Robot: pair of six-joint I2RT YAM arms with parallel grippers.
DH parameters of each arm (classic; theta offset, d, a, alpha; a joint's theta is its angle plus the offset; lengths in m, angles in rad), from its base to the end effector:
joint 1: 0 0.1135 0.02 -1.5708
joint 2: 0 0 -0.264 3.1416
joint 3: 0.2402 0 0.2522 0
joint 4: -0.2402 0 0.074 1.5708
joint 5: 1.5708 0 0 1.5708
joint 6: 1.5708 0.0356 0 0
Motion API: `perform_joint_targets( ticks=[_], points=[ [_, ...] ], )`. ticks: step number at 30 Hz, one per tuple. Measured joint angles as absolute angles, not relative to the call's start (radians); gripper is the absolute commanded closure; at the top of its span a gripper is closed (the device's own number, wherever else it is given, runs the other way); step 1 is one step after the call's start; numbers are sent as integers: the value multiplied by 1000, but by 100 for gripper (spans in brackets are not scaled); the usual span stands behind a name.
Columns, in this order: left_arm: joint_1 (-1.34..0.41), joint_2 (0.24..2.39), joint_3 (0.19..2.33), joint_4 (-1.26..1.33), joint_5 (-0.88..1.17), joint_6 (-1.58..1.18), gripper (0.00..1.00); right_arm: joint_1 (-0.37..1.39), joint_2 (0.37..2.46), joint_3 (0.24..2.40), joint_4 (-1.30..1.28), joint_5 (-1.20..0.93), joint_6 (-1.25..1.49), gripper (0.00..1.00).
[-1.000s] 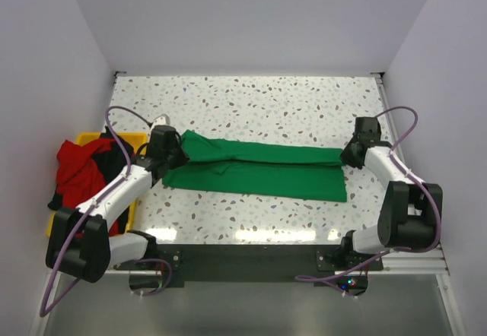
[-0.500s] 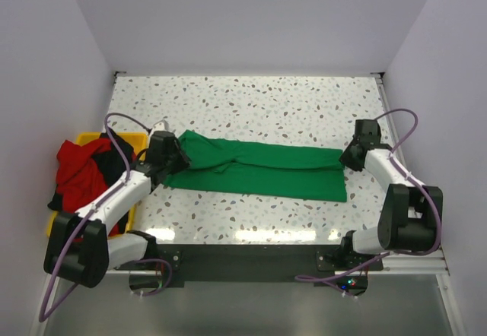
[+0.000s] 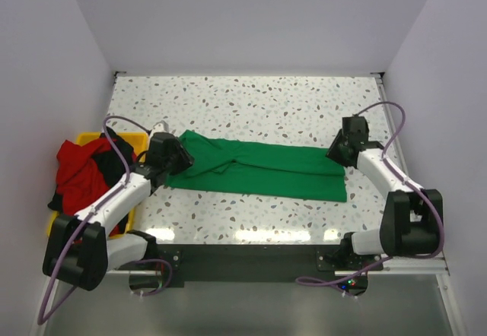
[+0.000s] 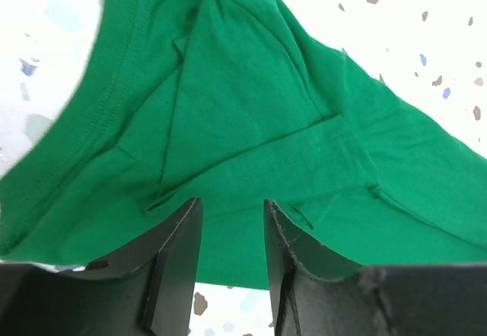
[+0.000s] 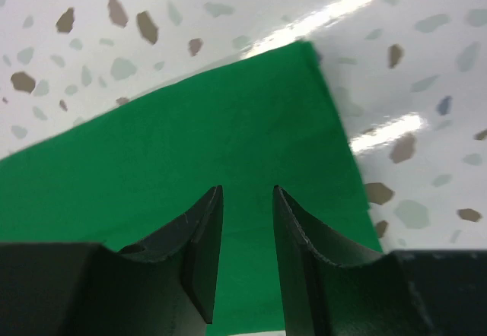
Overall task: Fold and stack the t-shirts
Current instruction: Fold the tshirt
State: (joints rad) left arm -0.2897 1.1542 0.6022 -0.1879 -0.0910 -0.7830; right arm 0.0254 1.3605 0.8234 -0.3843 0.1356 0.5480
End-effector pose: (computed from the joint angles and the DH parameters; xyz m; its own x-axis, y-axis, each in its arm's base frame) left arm 0.2252 -0.0638 0.2038 -0.6133 -0.5502 -0.5667 -0.2997 0.8259 -0.4775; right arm 0.2722 0.0021 0.2109 -0.6501 0.4999 -0.5723 0.4631 0.8578 0.2231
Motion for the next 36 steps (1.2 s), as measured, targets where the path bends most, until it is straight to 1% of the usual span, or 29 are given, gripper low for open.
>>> perform_joint_targets(
  ticks=[4, 7, 21, 28, 31, 36],
  points=[
    [-323, 1217, 615, -181, -94, -819, 62, 123, 1429, 849, -369, 134, 564, 64],
    [-345, 1264, 630, -168, -102, -850, 63, 149, 1464, 853, -351, 130, 574, 64],
    [-388, 1512, 673, -4, -109, -941, 71, 167, 1593, 852, -288, 118, 585, 64],
    [-389, 1531, 653, 28, -132, -996, 71, 166, 1581, 811, -226, 80, 602, 65],
    [-382, 1588, 729, -15, -159, -999, 71, 165, 1543, 752, -170, 33, 632, 65],
    [-344, 1790, 984, -80, -181, -976, 71, 201, 1437, 610, -72, -68, 739, 65]
  ],
)
